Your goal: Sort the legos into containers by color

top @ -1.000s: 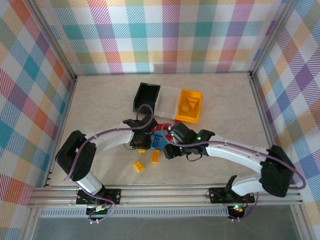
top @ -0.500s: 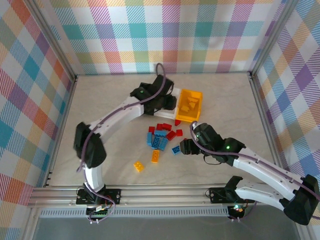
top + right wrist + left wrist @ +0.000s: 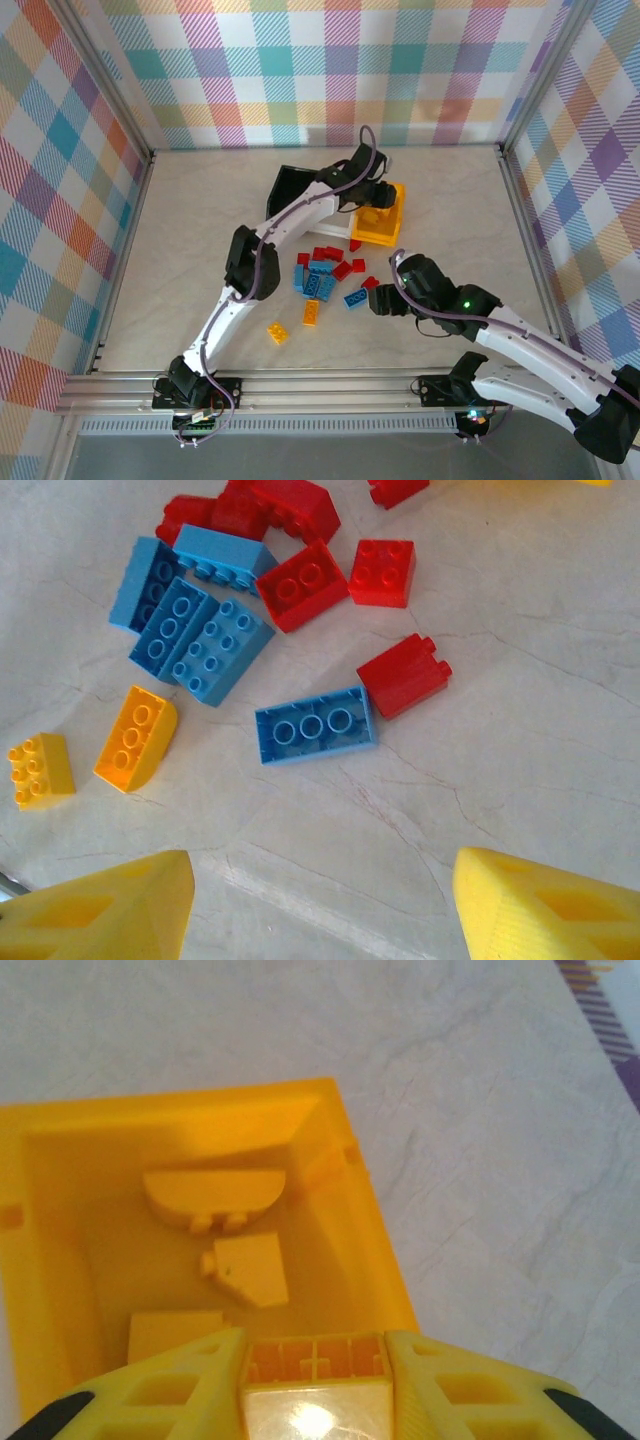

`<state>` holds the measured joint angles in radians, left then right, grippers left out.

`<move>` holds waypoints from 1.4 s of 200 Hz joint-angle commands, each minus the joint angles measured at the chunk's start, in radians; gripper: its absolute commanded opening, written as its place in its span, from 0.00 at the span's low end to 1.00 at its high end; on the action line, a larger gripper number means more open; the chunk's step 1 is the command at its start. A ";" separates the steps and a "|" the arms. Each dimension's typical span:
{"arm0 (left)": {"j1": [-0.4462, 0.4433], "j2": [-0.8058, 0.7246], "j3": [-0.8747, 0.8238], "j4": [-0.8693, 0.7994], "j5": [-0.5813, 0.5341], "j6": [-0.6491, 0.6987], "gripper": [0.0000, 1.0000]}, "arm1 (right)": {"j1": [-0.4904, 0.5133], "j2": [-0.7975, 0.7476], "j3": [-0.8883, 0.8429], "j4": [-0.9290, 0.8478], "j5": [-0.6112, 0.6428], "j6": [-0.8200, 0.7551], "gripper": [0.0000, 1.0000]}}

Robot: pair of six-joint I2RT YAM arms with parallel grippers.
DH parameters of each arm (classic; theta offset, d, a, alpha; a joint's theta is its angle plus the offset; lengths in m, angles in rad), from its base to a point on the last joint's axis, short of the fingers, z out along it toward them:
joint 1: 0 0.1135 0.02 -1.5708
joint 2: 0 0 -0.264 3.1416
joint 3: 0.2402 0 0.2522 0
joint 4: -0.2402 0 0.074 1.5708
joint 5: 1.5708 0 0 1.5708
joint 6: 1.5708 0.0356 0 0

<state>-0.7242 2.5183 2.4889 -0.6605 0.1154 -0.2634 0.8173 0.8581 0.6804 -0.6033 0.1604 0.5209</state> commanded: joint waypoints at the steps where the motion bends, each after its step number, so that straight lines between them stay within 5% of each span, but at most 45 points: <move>1: -0.002 0.042 0.095 -0.045 0.005 0.018 0.46 | -0.007 -0.008 -0.010 -0.027 -0.001 0.025 0.69; 32: 0.002 0.060 0.102 -0.035 -0.023 0.034 0.52 | -0.010 -0.007 -0.008 -0.039 -0.004 0.031 0.70; 46: 0.008 0.062 0.103 -0.032 -0.020 0.030 0.62 | -0.013 0.024 0.004 -0.054 -0.006 0.030 0.71; 106: 0.001 -0.072 0.069 -0.117 -0.017 0.043 0.75 | -0.051 0.310 0.055 0.028 -0.112 0.007 0.73; 153: 0.000 -0.439 -0.386 -0.053 -0.116 0.102 0.81 | -0.050 0.502 0.132 0.097 -0.180 0.011 0.80; 201: 0.024 -0.789 -0.864 0.016 -0.211 0.098 0.86 | -0.034 0.642 0.220 0.079 -0.100 0.136 0.89; 280: 0.081 -1.072 -1.199 0.055 -0.229 0.063 0.89 | -0.021 0.783 0.329 0.052 -0.063 0.083 0.90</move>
<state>-0.6582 1.5326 1.3346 -0.6373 -0.0959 -0.1890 0.7925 1.6039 0.9733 -0.5320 0.0780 0.6239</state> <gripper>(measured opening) 0.890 0.898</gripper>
